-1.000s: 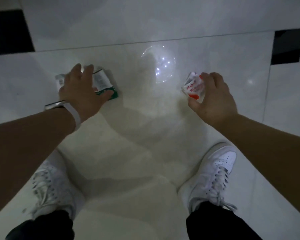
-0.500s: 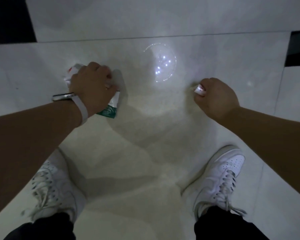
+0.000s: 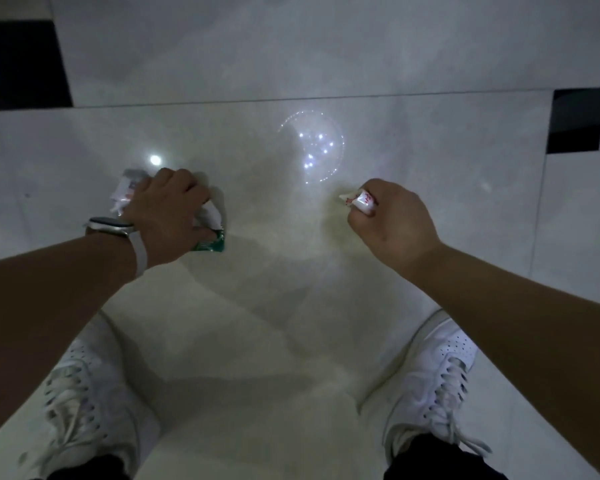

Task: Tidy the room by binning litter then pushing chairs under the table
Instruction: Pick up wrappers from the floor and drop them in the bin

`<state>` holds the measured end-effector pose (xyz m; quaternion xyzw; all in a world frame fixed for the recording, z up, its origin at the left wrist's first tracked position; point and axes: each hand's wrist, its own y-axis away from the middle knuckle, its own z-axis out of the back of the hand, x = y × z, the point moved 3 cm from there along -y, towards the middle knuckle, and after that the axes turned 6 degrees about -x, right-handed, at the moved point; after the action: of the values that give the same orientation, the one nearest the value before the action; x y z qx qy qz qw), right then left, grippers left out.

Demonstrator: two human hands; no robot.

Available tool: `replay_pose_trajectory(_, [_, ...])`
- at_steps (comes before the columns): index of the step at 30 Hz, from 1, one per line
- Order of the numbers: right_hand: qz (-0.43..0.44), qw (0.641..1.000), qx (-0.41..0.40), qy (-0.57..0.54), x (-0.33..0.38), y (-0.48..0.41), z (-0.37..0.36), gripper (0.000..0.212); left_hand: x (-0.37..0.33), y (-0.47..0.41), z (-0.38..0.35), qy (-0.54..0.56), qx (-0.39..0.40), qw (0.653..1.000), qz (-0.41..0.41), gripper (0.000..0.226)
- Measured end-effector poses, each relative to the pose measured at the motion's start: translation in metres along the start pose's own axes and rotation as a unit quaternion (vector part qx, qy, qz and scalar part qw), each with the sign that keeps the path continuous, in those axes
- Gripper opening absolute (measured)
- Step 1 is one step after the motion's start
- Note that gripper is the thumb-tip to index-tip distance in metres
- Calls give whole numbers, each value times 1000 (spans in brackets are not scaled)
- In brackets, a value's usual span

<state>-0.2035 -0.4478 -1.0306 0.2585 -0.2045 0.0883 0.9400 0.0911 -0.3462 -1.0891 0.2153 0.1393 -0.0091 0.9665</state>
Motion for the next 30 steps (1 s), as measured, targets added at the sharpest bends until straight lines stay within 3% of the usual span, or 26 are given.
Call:
replay_pose_trajectory(4, [-13,1000,-15,3,4,7,2,14,-9,-2,4,69,3,996,58,20])
replay_pose_trajectory(11, [-7,1000,-4,-19,38,39,30,13,-41,27,72,246,-73,951,173,12])
replay_pose_trajectory(22, [21,995,-32,-90,188,102,206,6,-89,104,316,412,-164,855,269,9])
replay_pose_trajectory(30, [5,987,-57,-151,301,175,355,5,-143,179,497,447,-211,820,288,10])
